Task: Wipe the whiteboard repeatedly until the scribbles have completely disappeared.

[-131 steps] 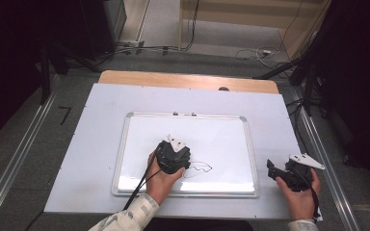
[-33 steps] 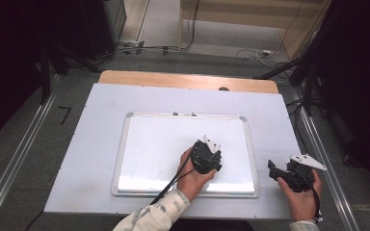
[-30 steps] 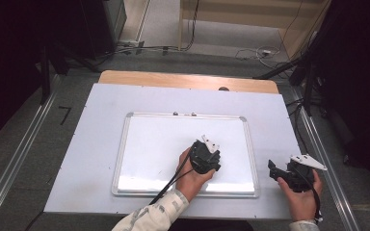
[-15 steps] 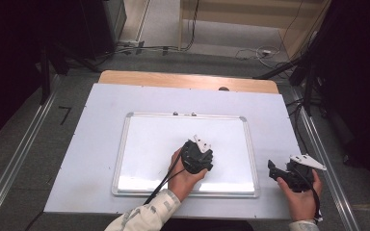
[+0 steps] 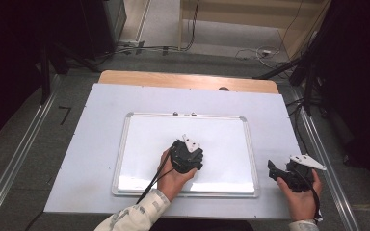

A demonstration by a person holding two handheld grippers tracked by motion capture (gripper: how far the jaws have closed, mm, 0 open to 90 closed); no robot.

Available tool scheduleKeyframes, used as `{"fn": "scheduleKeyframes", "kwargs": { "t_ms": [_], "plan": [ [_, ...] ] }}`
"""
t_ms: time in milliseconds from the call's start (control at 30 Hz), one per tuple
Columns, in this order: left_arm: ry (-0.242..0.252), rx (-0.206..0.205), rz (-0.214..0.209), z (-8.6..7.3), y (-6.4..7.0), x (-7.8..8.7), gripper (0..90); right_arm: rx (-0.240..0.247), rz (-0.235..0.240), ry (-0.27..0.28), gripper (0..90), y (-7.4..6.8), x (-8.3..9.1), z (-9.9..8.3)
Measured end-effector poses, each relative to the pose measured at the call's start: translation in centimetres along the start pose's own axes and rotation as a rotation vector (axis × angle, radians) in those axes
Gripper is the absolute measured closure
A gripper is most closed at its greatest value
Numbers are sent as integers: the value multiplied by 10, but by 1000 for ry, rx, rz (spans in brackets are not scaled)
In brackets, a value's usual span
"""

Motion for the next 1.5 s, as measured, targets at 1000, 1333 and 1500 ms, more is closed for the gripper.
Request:
{"fn": "scheduleKeyframes", "kwargs": {
  "t_ms": [1000, 1333, 1500],
  "plan": [
    [-3, 45, 41, -33, -44, 27, 411, 5, -3, -5, 194, -1, -1, -1],
    [-3, 67, 57, -42, -55, 34, 410, 7, -1, -5, 193, -2, -2, -1],
    [-6, 107, 78, -47, -61, 39, 410, 6, -2, -6, 194, -2, -2, 0]
  ]
}}
Point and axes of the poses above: each handheld gripper's, and its own axes: x roughly backward along the jaws, z roughly out of its top, y roughly to its right, the point moved 8 cm from there along -x, roughly forward along the jaws, and after that the axes turned 10 degrees about -x, right-handed, at the moved point
